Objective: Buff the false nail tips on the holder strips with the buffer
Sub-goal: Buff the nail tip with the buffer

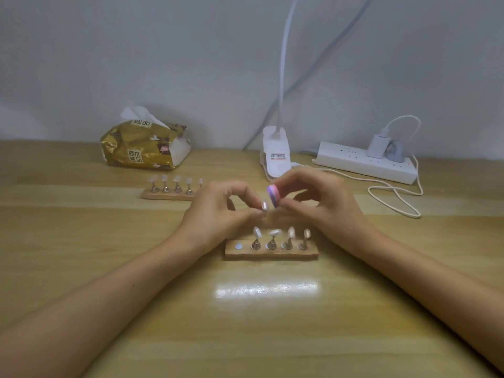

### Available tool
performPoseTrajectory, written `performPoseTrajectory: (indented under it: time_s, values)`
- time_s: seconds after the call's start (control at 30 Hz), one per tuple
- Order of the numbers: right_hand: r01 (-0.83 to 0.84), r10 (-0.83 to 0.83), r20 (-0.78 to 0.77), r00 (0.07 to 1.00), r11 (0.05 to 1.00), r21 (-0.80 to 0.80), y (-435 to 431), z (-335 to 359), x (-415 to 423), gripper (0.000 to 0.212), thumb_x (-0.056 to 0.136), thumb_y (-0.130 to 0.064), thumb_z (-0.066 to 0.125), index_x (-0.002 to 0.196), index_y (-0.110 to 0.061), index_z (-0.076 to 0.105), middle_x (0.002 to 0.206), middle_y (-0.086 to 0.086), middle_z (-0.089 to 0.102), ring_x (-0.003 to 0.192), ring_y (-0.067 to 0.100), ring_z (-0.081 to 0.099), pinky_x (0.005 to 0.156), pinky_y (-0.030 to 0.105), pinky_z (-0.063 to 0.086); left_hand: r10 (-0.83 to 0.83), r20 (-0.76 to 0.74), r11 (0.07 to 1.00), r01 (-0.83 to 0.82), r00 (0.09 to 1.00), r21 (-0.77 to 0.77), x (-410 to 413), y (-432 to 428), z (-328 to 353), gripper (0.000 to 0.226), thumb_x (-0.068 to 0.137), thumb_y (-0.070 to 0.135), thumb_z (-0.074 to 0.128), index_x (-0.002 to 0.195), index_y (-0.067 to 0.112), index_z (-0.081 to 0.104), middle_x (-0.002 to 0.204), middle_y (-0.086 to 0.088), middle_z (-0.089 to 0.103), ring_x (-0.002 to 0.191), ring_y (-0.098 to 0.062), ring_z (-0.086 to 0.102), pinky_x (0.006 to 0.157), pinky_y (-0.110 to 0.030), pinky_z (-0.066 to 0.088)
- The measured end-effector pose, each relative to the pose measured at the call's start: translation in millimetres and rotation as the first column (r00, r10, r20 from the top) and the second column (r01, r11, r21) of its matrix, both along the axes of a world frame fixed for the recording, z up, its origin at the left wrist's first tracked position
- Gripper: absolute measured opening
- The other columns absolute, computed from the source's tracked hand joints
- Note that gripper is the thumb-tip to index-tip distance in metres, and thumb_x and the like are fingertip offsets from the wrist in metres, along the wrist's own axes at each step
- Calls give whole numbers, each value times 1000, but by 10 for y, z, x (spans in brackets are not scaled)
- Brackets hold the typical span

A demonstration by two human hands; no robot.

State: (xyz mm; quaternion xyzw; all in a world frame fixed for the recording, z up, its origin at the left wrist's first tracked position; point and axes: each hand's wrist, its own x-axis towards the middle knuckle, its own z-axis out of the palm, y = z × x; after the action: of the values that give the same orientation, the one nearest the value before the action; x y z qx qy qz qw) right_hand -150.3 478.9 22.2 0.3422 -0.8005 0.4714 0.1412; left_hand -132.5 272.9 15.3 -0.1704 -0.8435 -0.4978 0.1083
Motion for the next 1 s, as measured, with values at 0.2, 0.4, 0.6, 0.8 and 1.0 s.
performPoseTrajectory:
  time_s: [0.2,0.4,0.6,0.8,1.0]
  values:
    - [-36,37,24,999,999,-13,2,-5,1,11,87,-1,74,96,-1,69,92,3,73,88,16,72,81,37,58,-8,2,1000,8,1000,-10,5,9,8,15,76,18,81,69,24,69,45,23,53,40,-1,37,43,-10,25]
    - [-7,9,-35,999,999,48,17,-6,8,7,89,-9,75,94,-7,72,91,-4,73,88,13,69,80,38,54,2,2,999,-2,1000,-33,8,13,10,17,76,16,81,69,25,69,45,25,53,39,-1,39,43,-10,25]
    - [-21,21,-10,1000,998,55,24,-1,-6,11,86,-7,77,94,-4,70,93,-3,74,89,11,70,77,34,54,0,4,1000,0,1000,-7,14,15,22,14,78,14,80,71,20,69,43,25,51,39,0,38,43,-8,26]
    - [23,-20,-33,999,997,77,6,10,13,10,87,-12,76,92,-5,71,90,-3,74,88,9,69,74,41,51,16,2,1000,-16,1000,-11,12,17,22,14,78,15,81,71,20,70,45,26,53,40,0,39,43,-8,27]
    - [20,-12,-65,998,991,132,19,6,24,12,86,-10,79,94,-7,71,93,-5,74,88,9,67,77,39,49,20,0,1000,-20,1000,-23,18,20,29,15,78,14,81,71,20,69,43,27,52,38,0,39,42,-8,25]
